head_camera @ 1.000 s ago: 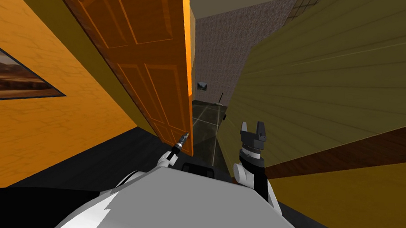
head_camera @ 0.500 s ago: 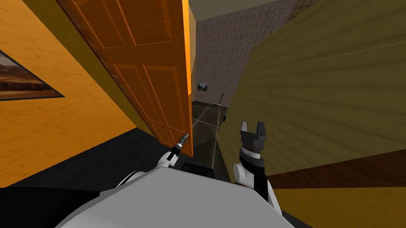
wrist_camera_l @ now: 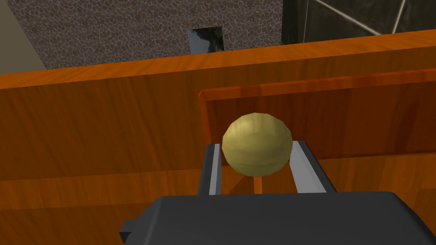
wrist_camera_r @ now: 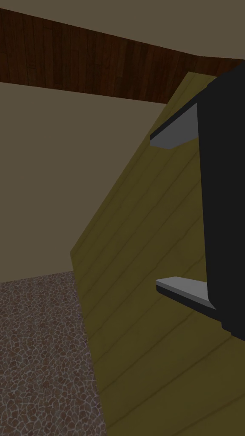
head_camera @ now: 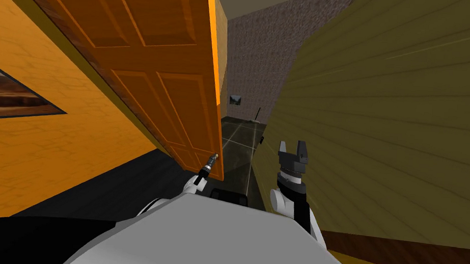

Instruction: Push the door open

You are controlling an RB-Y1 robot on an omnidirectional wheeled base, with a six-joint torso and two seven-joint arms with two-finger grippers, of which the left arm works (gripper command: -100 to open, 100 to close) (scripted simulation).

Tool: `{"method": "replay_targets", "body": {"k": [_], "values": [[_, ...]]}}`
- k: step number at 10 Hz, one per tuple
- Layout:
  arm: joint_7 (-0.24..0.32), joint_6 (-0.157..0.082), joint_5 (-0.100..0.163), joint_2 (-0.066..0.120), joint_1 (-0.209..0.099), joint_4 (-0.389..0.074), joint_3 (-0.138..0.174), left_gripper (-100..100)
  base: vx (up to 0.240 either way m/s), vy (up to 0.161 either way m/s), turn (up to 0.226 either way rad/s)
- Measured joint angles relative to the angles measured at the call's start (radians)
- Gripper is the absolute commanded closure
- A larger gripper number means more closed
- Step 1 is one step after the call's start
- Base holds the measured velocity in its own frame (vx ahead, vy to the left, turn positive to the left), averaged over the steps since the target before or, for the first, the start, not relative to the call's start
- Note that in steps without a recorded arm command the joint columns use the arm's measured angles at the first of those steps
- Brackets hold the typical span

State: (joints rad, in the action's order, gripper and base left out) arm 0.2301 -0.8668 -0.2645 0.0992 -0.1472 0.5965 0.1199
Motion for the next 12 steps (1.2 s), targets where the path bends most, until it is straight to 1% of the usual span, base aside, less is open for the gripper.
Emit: {"method": "replay_targets", "body": {"k": [1, 2, 5, 9, 10, 12], "values": [[-0.014, 0.008, 0.009, -0.001, -0.006, 0.001, 0.013, 100, 0.187, -0.065, 0.143], [-0.031, 0.002, 0.021, 0.002, -0.019, -0.018, 0.031, -100, -0.024, -0.062, 0.056], [-0.026, 0.008, 0.023, -0.001, -0.024, -0.019, 0.028, -100, -0.184, -0.023, 0.011], [-0.012, 0.025, 0.026, -0.011, -0.03, -0.015, 0.02, -100, -0.228, -0.025, 0.031], [-0.008, 0.032, 0.026, -0.014, -0.03, -0.011, 0.017, -100, -0.097, -0.016, 0.004], [-0.009, 0.031, 0.027, -0.014, -0.029, -0.012, 0.019, -100, 0.14, -0.007, -0.024]]}}
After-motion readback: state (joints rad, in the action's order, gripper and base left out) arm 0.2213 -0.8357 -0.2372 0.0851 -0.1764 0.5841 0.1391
